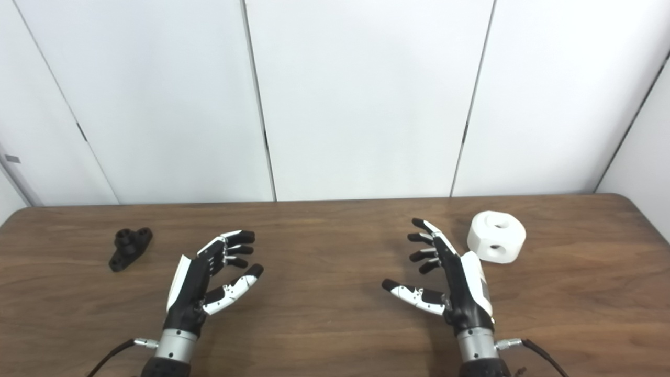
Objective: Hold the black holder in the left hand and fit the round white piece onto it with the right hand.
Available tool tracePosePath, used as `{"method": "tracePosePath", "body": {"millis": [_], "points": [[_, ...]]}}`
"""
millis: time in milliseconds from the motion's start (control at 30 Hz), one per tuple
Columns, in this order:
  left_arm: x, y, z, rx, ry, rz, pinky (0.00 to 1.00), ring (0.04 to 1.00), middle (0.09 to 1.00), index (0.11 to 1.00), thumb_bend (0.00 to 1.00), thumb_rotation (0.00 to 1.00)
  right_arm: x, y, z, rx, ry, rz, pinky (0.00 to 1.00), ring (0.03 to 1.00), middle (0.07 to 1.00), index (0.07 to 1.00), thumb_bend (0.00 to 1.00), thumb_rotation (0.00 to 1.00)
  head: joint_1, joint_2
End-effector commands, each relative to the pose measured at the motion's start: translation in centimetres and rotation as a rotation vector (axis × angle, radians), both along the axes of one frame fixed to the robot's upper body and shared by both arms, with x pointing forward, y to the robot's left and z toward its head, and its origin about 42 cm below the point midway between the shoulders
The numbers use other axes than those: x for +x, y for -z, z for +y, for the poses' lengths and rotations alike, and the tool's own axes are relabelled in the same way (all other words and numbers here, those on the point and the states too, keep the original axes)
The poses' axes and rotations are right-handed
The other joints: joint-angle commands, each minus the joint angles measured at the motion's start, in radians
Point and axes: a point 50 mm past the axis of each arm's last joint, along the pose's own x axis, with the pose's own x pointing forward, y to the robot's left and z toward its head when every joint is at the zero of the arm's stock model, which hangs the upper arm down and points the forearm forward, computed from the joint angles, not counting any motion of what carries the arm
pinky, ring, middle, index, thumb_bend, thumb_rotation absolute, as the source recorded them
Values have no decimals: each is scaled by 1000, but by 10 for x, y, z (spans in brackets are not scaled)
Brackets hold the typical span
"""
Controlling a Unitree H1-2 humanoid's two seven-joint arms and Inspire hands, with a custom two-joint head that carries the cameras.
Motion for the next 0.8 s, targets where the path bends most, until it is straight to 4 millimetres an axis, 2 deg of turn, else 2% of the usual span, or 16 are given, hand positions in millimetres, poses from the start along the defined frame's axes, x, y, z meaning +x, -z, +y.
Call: {"method": "tracePosePath", "body": {"millis": [0, 467, 567, 767], "points": [[2, -7, 2, 2, 6, -41, 597, 707, 756, 722, 630, 251, 6, -21, 3, 1, -28, -89, 486, 606, 744, 845, 588, 234, 2, 2], [2, -8, 1, 13, 7, -43, 597, 703, 756, 721, 609, 252, 5, -22, 3, 11, -30, -95, 487, 607, 739, 817, 579, 210, 14, 7], [2, -8, -2, 12, 6, -38, 599, 706, 755, 716, 614, 253, 5, -23, 0, 9, -29, -97, 485, 609, 739, 814, 573, 205, 54, 3], [1, -6, -15, -18, 18, -9, 622, 736, 764, 723, 617, 231, 3, -24, -11, 7, -26, -95, 486, 608, 736, 809, 562, 173, 187, -8]]}}
